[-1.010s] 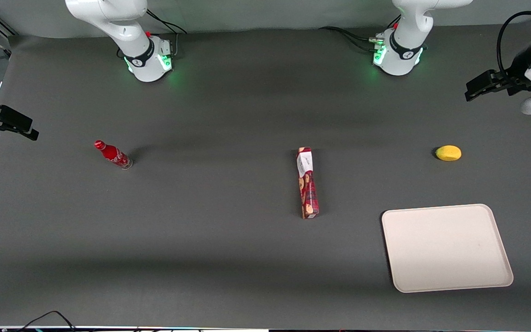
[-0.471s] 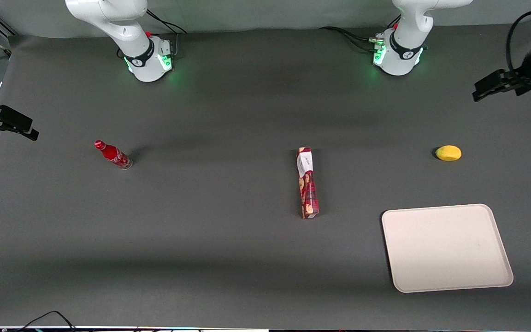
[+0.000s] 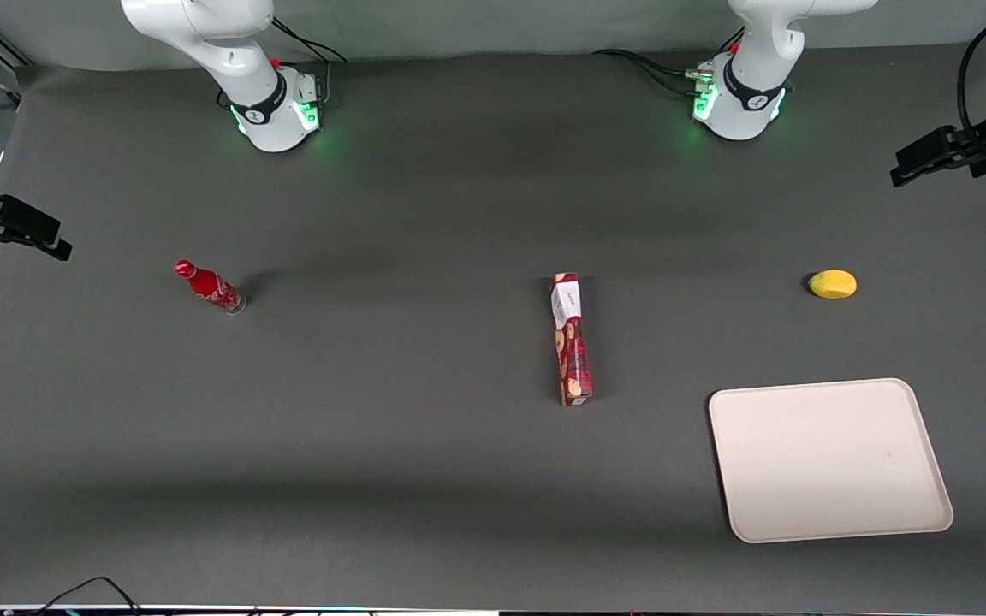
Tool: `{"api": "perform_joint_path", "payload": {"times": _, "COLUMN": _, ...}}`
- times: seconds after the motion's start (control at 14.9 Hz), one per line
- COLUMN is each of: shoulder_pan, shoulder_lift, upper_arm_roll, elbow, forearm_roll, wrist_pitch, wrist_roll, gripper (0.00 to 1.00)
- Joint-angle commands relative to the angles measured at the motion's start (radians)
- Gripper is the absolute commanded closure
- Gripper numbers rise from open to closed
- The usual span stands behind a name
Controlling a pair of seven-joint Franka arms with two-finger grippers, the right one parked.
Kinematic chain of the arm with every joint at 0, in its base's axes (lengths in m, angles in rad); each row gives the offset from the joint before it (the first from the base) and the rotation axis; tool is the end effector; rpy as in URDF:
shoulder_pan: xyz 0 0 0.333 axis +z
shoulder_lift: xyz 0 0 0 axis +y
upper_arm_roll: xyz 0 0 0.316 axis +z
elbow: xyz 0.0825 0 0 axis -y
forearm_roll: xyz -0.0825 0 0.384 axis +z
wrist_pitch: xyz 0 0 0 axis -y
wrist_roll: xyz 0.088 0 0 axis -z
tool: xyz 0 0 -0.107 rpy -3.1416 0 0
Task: Place red cookie box on tray
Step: 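Move the open left gripper down over the red plaid cookie box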
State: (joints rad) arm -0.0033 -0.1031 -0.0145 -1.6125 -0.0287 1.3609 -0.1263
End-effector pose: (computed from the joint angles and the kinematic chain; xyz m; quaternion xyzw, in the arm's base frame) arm 0.4988 -0.0128 0.6429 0.9958 0.0522 -0.0750 0.0081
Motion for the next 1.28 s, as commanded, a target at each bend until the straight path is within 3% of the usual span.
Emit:
{"api": "perform_joint_path", "payload": {"times": 0.0, "shoulder_pan": 0.002, "shoulder_lift": 0.029, "upper_arm_roll": -0.126, "elbow": 0.033, "forearm_roll": -0.023, "wrist_pitch": 0.033, "wrist_roll": -0.134, "gripper": 0.00}}
{"api": "perform_joint_path", "payload": {"times": 0.34, "shoulder_pan": 0.002, "shoulder_lift": 0.167, "upper_arm_roll": -0.358, "elbow": 0.026, "forearm_roll": -0.051, "wrist_pitch": 0.212, "wrist_roll": -0.487, "gripper": 0.00}}
{"api": "perform_joint_path", "payload": {"times": 0.61, "shoulder_pan": 0.000, "shoulder_lift": 0.420, "upper_arm_roll": -0.505, "elbow": 0.016, "forearm_roll": -0.031, "wrist_pitch": 0.513, "wrist_roll": -0.708, "gripper": 0.00}}
{"api": "perform_joint_path", "payload": {"times": 0.74, "shoulder_pan": -0.009, "shoulder_lift": 0.538, "upper_arm_roll": -0.545, "elbow": 0.014, "forearm_roll": 0.031, "wrist_pitch": 0.639, "wrist_roll": -0.792, "gripper": 0.00}}
{"api": "perform_joint_path", "payload": {"times": 1.01, "shoulder_pan": -0.026, "shoulder_lift": 0.755, "upper_arm_roll": -0.604, "elbow": 0.014, "forearm_roll": 0.257, "wrist_pitch": 0.838, "wrist_roll": -0.935, "gripper": 0.00}}
{"api": "perform_joint_path", "payload": {"times": 1.21, "shoulder_pan": -0.049, "shoulder_lift": 0.815, "upper_arm_roll": -0.607, "elbow": -0.007, "forearm_roll": 0.294, "wrist_pitch": 0.900, "wrist_roll": -0.969, "gripper": 0.00}}
